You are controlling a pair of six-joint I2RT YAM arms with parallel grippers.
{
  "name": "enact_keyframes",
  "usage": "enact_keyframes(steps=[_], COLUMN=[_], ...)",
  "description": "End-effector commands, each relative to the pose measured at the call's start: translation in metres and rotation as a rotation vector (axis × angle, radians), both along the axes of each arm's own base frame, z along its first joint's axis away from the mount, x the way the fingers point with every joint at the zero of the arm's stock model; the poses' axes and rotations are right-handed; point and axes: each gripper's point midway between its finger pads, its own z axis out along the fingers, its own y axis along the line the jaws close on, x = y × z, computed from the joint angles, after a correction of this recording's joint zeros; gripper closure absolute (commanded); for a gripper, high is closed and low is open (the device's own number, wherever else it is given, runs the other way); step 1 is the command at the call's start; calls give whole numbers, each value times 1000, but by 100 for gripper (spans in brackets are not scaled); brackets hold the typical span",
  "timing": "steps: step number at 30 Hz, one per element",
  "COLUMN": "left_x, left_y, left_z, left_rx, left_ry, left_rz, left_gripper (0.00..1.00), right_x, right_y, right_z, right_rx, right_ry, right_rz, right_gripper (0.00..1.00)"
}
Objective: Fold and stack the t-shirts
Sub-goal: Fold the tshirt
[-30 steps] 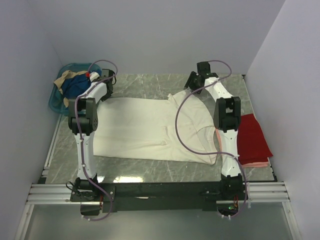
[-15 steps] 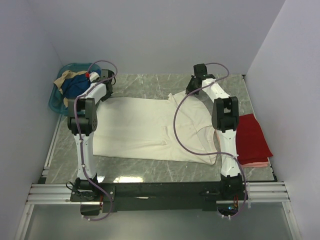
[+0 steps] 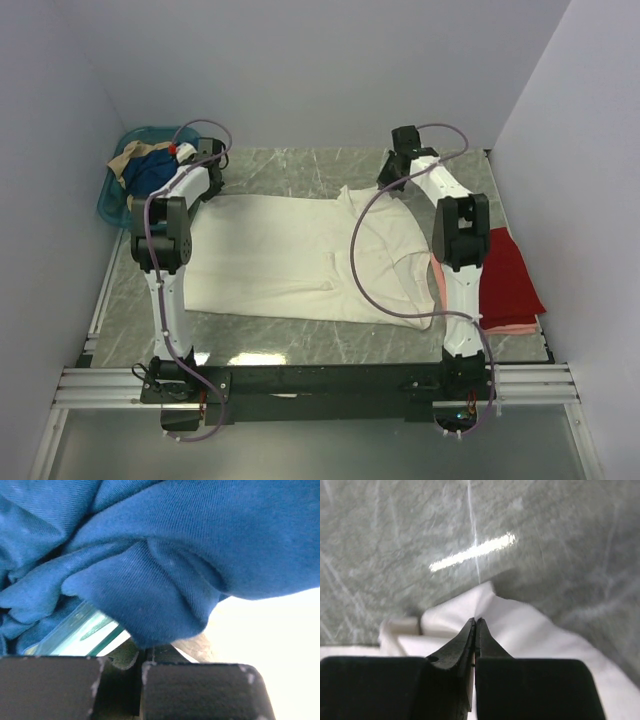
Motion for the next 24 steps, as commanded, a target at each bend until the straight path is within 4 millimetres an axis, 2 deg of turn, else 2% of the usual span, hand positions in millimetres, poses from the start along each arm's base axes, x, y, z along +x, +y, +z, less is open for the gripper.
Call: enact_keyframes(steps=[1, 3, 4, 5, 7, 8, 10, 11, 12, 13, 14, 15, 16, 17, 18, 19, 20, 21, 22, 23, 24], left_x=[6, 6, 4, 4, 1, 0, -4, -5, -6, -10, -12, -12, -17, -20, -21, -27, -29, -32, -38, -41, -43], left_y=[1, 0, 0, 0, 0, 0, 2, 1, 2, 2, 2, 2, 2, 2, 2, 2, 3, 3, 3, 3, 1], left_z=[45, 54, 53, 59, 63, 65, 63, 68, 69, 65, 72, 73, 74, 75, 75, 74, 74, 74, 74, 74, 74], left_rx=[-8, -10, -13, -15, -15, -13, -14, -17, -18, -17, -21, -23, -27, -29, -32, -39, -40, -41, -50, -56, -64], left_ry=[-93, -111, -111, -124, -128, -131, -126, -135, -138, -128, -143, -152, -151, -155, -159, -157, -159, -159, -163, -164, -169], left_rz=[-18, -20, -23, -22, -19, -19, -15, -13, -13, -11, -7, -4, 0, 3, 8, 15, 21, 25, 36, 38, 39], left_gripper=[99, 99, 99, 99, 99, 99, 99, 99, 99, 99, 99, 99, 99, 99, 99, 99, 99, 99, 99, 99, 99], right_x=[6, -1, -4, -11, -17, -24, -32, -41, -45, -50, -60, -65, -71, -81, -87, -94, -106, -112, -119, -131, -137], right_y=[-11, -13, -12, -13, -15, -16, -17, -19, -23, -24, -26, -27, -27, -26, -26, -28, -30, -31, -32, -34, -34], right_z=[86, 89, 100, 97, 110, 104, 114, 106, 115, 116, 106, 117, 117, 107, 106, 117, 105, 105, 114, 102, 108], right_rx=[-13, -14, -9, -11, -7, -11, -8, -11, -20, -21, -27, -20, -14, -5, -1, 4, 1, 2, 9, 8, 17], right_ry=[-178, -182, -201, -189, -216, -199, -216, -194, -212, -212, -184, -210, -210, -192, -192, -218, -191, -192, -214, -188, -202], right_rz=[-20, -22, -19, -19, -24, -25, -25, -26, -42, -44, -49, -52, -54, -52, -52, -58, -64, -70, -72, -76, -81], right_gripper=[100, 100, 100, 100, 100, 100, 100, 100, 100, 100, 100, 100, 100, 100, 100, 100, 100, 100, 100, 100, 100])
